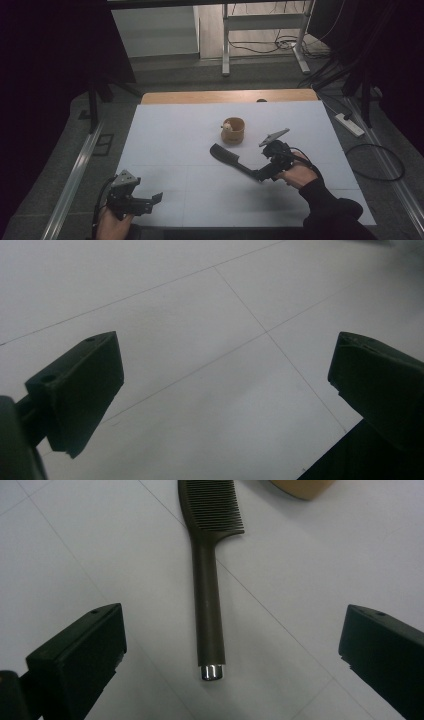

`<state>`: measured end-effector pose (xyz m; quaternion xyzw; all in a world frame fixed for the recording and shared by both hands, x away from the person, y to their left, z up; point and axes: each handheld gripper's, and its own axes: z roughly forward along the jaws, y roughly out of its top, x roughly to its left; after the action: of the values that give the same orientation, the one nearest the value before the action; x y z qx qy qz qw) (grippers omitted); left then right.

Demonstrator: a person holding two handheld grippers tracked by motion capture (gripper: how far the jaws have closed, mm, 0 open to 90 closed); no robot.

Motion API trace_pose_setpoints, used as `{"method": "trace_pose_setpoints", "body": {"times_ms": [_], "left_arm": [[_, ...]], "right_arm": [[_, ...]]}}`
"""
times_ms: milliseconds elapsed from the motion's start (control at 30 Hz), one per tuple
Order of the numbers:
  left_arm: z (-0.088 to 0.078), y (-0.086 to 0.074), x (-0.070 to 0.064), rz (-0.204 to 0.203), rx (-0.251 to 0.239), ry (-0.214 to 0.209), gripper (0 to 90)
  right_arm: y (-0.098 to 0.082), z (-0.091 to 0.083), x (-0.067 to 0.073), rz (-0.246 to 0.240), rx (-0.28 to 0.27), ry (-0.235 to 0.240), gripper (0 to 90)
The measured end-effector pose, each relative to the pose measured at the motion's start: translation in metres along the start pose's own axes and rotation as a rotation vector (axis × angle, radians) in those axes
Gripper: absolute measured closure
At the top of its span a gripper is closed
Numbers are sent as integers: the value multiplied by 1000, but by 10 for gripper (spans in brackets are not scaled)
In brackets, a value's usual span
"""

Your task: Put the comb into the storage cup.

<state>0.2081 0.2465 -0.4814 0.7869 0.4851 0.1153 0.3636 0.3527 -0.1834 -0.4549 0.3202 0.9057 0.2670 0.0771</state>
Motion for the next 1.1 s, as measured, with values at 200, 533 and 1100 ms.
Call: {"method": "trace_pose_setpoints", "body": {"times_ms": [200, 533, 1100], "left_arm": [[0, 0, 0, 0, 0, -1, 20], [0, 0, 0, 0, -1, -2, 20], [1, 1, 1, 0, -1, -8, 20]], "right_arm": [[8, 7, 1, -9, 9, 3, 0], [19, 16, 0, -1, 26, 0, 0], [35, 33, 5, -22, 66, -7, 0]]}}
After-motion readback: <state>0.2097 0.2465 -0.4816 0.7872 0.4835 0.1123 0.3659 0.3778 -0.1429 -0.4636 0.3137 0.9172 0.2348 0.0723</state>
